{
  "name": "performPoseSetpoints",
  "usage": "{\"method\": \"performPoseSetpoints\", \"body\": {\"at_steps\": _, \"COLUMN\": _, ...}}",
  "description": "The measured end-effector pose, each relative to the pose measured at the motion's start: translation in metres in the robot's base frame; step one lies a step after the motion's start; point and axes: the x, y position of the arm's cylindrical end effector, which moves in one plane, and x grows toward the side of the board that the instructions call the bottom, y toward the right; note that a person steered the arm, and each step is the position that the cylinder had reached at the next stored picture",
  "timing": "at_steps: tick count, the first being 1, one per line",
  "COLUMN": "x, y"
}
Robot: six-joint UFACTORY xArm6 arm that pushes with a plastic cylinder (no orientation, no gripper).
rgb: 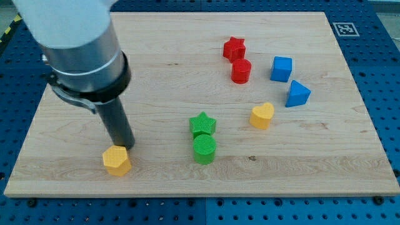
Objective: Push the yellow hexagon to the bottom left
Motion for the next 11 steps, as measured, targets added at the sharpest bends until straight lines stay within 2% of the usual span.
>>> {"method": "performPoseSetpoints", "body": {"at_steps": 1, "x": 0.006, "y": 0.026}}
{"method": "performPoseSetpoints", "body": {"at_steps": 3, "x": 0.025, "y": 0.037}}
{"method": "performPoseSetpoints", "body": {"at_steps": 7, "x": 0.031, "y": -0.050}}
{"method": "performPoseSetpoints", "body": {"at_steps": 11, "x": 0.032, "y": -0.086}}
